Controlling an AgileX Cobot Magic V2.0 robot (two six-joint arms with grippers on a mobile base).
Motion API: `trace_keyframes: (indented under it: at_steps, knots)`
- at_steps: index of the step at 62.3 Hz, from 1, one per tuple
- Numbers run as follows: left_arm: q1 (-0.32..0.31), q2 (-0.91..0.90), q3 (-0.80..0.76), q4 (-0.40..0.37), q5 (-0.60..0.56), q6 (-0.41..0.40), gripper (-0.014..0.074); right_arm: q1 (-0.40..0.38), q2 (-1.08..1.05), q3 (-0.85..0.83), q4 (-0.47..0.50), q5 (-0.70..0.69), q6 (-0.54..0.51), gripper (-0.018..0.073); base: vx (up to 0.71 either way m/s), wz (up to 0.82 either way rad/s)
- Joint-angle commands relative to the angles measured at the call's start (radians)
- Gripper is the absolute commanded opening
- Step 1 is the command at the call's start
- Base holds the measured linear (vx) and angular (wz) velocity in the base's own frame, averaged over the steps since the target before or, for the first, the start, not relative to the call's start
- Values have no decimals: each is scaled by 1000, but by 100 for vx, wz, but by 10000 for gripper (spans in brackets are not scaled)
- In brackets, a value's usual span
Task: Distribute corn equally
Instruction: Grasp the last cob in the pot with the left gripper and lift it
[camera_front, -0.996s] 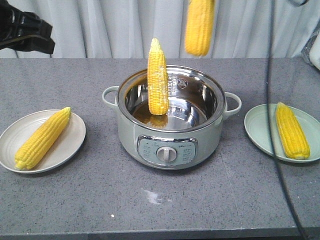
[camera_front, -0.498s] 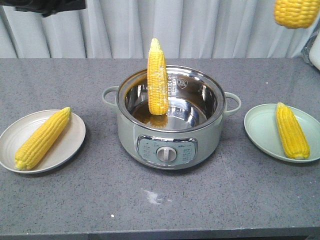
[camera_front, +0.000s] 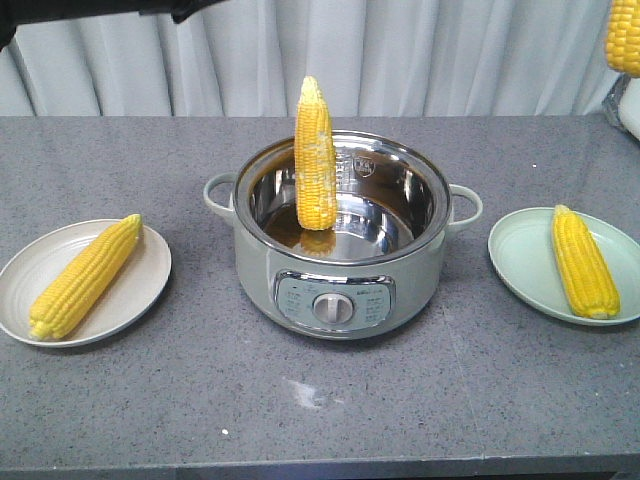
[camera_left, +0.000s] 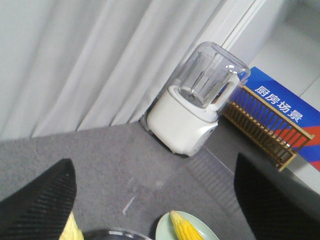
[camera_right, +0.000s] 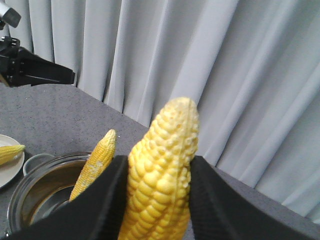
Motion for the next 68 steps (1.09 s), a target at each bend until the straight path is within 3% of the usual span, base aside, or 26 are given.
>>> trace_keyframes:
  at_steps: [1, 8, 14, 48, 68]
  knots:
    - [-15, 15, -145, -13, -37, 15, 630, -8, -18, -21, 17, -64, -1, -4, 0, 0]
    - [-27, 110, -249, 84, -33, -6, 629, -8, -18, -21, 13, -64, -1, -4, 0, 0]
    - [-40, 175, -289, 122, -33, -29, 627, -8, -17, -21, 12, -64, -1, -4, 0, 0]
    - [-66, 296, -291, 137, -24, -42, 610, -8, 8, -21, 9, -47, -1, -4, 0, 0]
    - [-66, 323, -291, 179, 69, -79, 600, -8, 12, -21, 9, -43, -1, -4, 0, 0]
